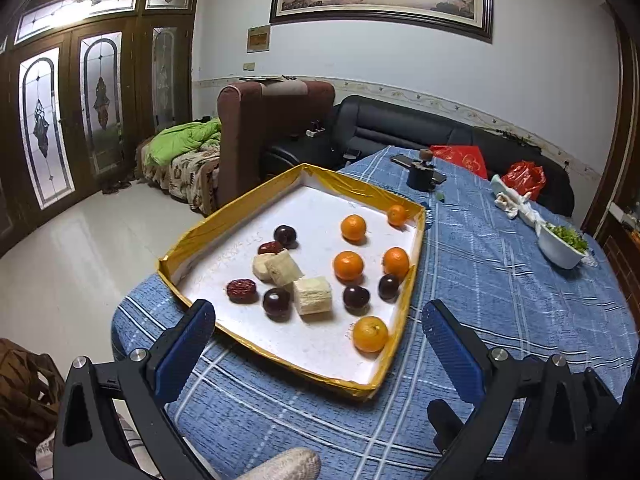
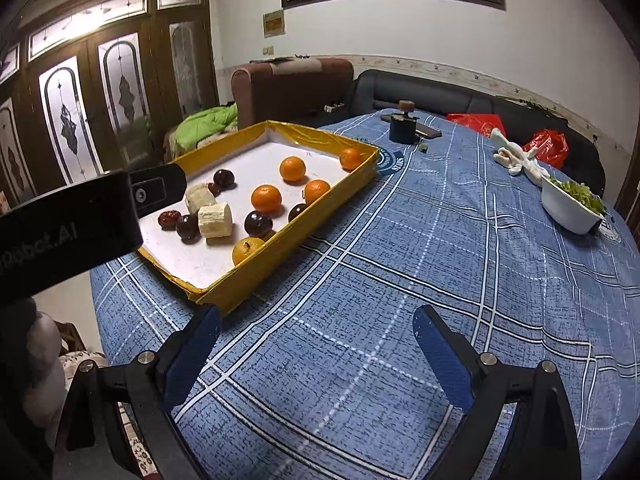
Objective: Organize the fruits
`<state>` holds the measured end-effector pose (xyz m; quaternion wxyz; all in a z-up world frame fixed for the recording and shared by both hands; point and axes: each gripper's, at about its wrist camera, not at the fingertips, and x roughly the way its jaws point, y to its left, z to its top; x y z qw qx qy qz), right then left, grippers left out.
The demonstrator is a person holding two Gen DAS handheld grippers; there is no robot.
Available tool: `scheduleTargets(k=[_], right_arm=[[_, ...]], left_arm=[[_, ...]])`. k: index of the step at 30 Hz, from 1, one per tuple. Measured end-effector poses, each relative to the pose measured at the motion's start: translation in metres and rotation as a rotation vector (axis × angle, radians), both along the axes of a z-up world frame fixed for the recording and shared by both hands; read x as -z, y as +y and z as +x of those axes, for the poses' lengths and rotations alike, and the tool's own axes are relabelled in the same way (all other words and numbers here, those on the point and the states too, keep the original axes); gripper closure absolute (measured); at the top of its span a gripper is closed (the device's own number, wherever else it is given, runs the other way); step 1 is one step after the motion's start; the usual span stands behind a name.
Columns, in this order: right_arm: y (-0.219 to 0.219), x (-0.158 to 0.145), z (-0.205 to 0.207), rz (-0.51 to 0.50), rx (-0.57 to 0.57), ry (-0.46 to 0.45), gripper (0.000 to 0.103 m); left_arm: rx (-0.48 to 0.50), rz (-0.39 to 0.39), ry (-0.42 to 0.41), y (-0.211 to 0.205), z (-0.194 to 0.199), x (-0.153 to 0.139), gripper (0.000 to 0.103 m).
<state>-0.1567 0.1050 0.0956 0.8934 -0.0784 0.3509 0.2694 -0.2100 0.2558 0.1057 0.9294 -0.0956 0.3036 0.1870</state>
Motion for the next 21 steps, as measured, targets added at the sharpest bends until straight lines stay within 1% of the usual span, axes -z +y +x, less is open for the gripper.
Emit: scheduleTargets(k=[5,11,15,17,20,21], right_arm=[[0.006,0.0,-0.001,-0.001,0.002,0.004,0.004],[0.006,0.0,-0.003,0.018,0.013,0.003,0.004],[0.011,-0.001,-0.003,0.005,-0.001,0.001,0.004],[0.017,-0.002,-0.004,-0.002,-0.017,-0.006,0.004],[0.024,-0.001,-0.003,-0.006,-0.043,0.008,0.004],[0.025,-0.001,-0.003,-0.002,-0.046,0.014,0.004]], left_arm=[[0.014,-0.022,0.007,0.004,0.0,0.001,0.0],[0.002,-0.013,0.012,0.006,-0.002,0.001,0.0],[-0.01,-0.006,0.012,0.009,-0.004,0.001,0.0],[-0.016,-0.007,0.032,0.012,-0.004,0.003,0.0],[0.001,-0.045,0.075,0.017,-0.002,0.006,0.0],[0.004,-0.043,0.089,0.016,-0.001,0.007,0.0]])
